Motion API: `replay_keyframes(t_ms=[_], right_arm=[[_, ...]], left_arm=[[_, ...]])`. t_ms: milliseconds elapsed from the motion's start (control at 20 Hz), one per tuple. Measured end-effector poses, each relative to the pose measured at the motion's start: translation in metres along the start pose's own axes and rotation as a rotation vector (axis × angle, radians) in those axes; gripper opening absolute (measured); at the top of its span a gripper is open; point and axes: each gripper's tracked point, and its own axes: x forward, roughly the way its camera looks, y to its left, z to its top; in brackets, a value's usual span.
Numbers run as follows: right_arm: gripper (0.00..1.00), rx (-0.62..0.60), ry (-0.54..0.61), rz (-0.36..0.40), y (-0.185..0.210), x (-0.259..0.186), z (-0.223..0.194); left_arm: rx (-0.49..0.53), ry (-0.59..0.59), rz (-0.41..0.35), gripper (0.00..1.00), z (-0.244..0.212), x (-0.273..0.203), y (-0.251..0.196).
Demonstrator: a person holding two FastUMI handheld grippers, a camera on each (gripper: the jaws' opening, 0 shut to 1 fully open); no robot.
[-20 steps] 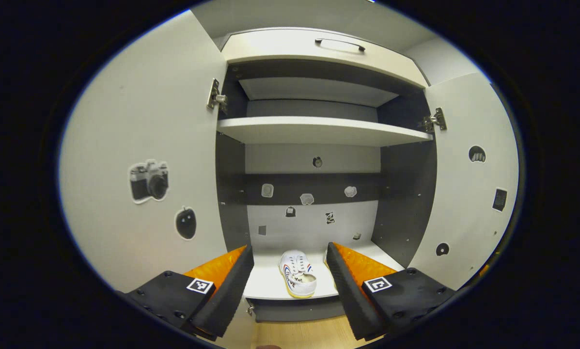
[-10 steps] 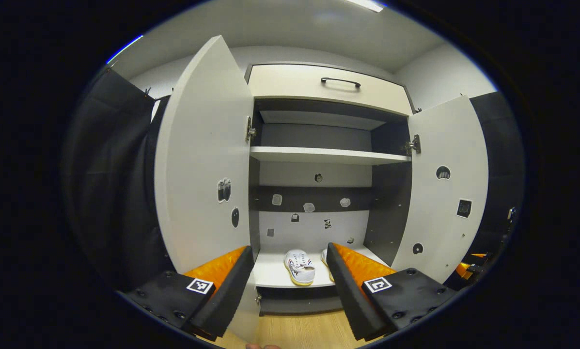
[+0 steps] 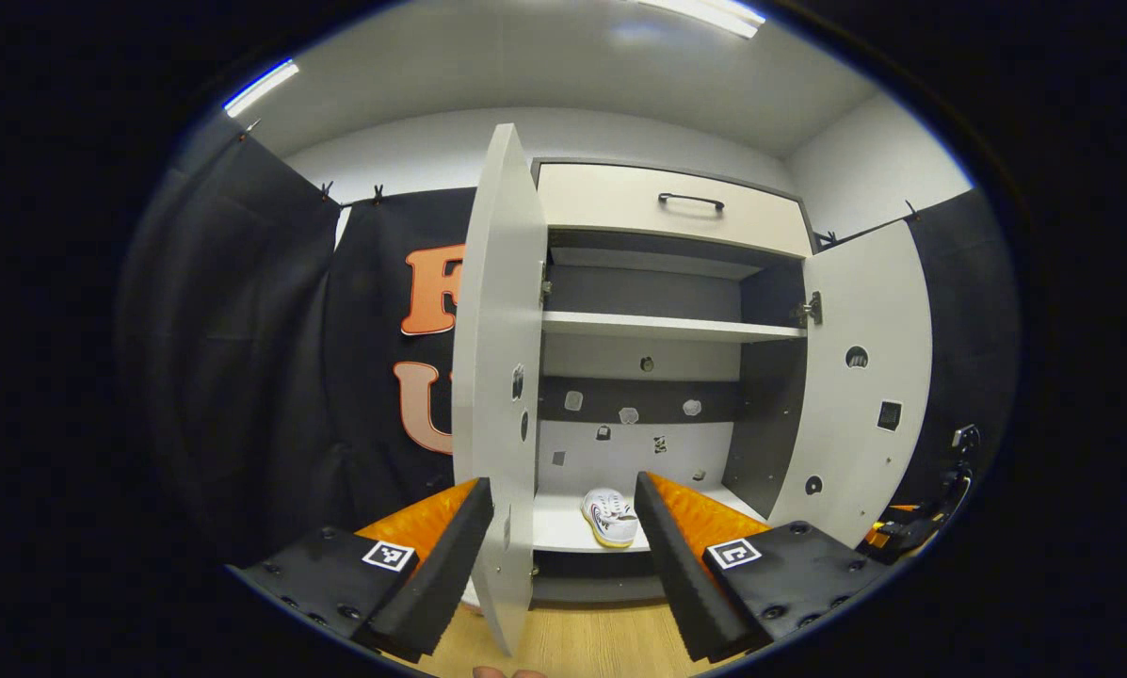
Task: Grab one shoe with the right hand and put it into the shoe cabinet, grab the other shoe with the left hand and put it into the shoe cabinet; then close the right door with the right hand and the left door with the left hand.
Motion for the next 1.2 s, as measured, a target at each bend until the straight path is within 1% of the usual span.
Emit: replay_keyframes(t_ms=[100, 150, 200, 250, 300, 450, 650, 950, 1200], right_arm=[[0.93, -0.012, -0.009, 0.011, 0.007, 0.002, 0.005], [0.93, -0.018, -0.018, 0.017, 0.011, -0.001, 0.008], [0.93, -0.03, -0.029, 0.005, 0.009, -0.002, 0.011], [0.92, -0.042, -0.036, -0.006, 0.009, -0.004, 0.013], [0.92, -0.042, -0.044, -0.014, 0.009, -0.006, 0.014], [0.92, -0.04, -0.047, -0.027, 0.015, -0.01, 0.013], [0.91, -0.066, -0.05, -0.041, 0.029, -0.014, 0.012], [0.91, -0.038, -0.043, -0.022, 0.077, -0.014, 0.006], [0.91, -0.011, -0.037, -0.002, 0.12, -0.005, -0.001]], left_arm=[[0.001, 0.001, 0.008, 0.95, 0.002, -0.004, 0.007], [0.003, -0.001, 0.01, 0.97, 0.005, -0.006, 0.011], [0.004, -0.004, 0.013, 0.95, 0.008, -0.007, 0.015], [0.003, -0.006, 0.015, 0.99, 0.011, -0.008, 0.019], [0.003, -0.006, 0.016, 0.95, 0.013, -0.009, 0.023], [0.005, -0.004, 0.018, 0.95, 0.014, -0.009, 0.037], [-0.003, 0.0, 0.007, 0.95, 0.01, -0.006, 0.054], [-0.011, -0.006, -0.015, 0.95, 0.01, -0.001, 0.08], [0.018, -0.007, -0.003, 0.95, 0.006, 0.002, 0.109]])
